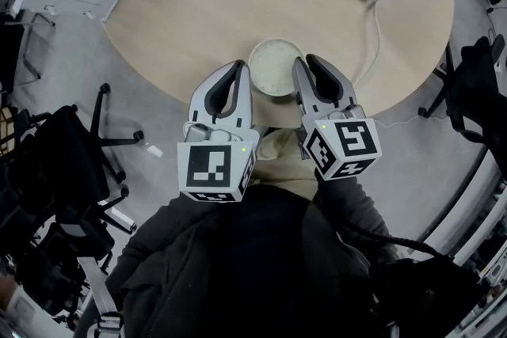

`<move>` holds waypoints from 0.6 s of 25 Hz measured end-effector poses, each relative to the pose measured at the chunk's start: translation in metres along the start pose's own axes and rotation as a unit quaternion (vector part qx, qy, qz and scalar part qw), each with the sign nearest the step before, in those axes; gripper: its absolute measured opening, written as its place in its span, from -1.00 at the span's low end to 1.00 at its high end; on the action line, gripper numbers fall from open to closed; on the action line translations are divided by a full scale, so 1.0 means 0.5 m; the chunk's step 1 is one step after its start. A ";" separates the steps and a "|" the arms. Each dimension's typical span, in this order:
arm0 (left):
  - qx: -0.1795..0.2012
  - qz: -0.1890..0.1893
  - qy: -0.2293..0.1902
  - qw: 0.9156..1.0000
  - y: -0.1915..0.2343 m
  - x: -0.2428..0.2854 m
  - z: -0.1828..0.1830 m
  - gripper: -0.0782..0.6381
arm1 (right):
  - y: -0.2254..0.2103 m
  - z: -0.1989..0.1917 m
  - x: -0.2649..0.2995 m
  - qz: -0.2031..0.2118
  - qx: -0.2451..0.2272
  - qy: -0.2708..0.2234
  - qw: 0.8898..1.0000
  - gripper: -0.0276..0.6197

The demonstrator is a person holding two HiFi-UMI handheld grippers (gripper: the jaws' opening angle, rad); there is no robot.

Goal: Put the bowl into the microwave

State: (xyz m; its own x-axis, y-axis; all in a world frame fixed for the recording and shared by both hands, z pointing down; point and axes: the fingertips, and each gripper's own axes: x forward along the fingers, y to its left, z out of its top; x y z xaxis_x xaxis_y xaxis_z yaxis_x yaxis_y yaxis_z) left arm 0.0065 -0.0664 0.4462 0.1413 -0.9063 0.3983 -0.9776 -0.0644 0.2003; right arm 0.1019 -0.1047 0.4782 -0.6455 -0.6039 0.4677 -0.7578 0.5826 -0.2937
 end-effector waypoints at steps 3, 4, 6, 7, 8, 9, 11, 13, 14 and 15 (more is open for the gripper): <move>-0.001 0.001 -0.003 1.000 0.008 0.004 0.008 -0.76 | -0.001 0.004 0.010 -0.009 -0.018 0.012 1.000 -0.79; -0.002 0.002 -0.003 1.000 0.012 0.005 0.009 -0.76 | 0.000 0.005 0.013 -0.013 -0.030 0.015 0.999 -0.84; -0.005 0.005 0.000 1.000 0.019 0.008 0.006 -0.76 | 0.004 0.007 0.018 -0.019 -0.049 0.018 0.998 -0.85; -0.006 0.007 0.002 1.000 0.023 0.009 0.005 -0.76 | 0.006 0.007 0.019 -0.022 -0.050 0.017 0.998 -0.86; -0.007 0.008 0.004 1.000 0.025 0.009 0.005 -0.76 | 0.006 0.008 0.020 -0.023 -0.046 0.015 0.999 -0.86; -0.007 0.008 0.004 1.000 0.028 0.009 0.005 -0.76 | 0.006 0.008 0.020 -0.024 -0.040 0.013 0.999 -0.86; -0.007 0.008 0.005 1.000 0.032 0.007 0.006 -0.76 | 0.004 0.010 0.022 -0.023 -0.029 0.010 0.999 -0.86; -0.012 0.004 0.009 1.000 0.033 0.006 0.004 -0.76 | 0.003 0.012 0.026 -0.024 -0.024 0.009 0.999 -0.86; -0.016 -0.001 0.013 1.000 0.032 0.005 0.003 -0.76 | 0.003 0.012 0.028 -0.025 -0.023 0.009 0.999 -0.86; -0.022 -0.008 0.017 1.000 0.028 0.005 0.002 -0.76 | 0.002 0.013 0.028 -0.027 -0.023 0.010 0.999 -0.86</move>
State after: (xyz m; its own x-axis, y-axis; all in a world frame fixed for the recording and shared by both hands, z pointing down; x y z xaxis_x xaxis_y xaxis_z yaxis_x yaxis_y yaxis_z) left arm -0.0072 -0.0700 0.4490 0.1625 -0.8906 0.4248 -0.9677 -0.0596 0.2450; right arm 0.0912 -0.1160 0.4792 -0.6012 -0.6249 0.4981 -0.7861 0.5744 -0.2282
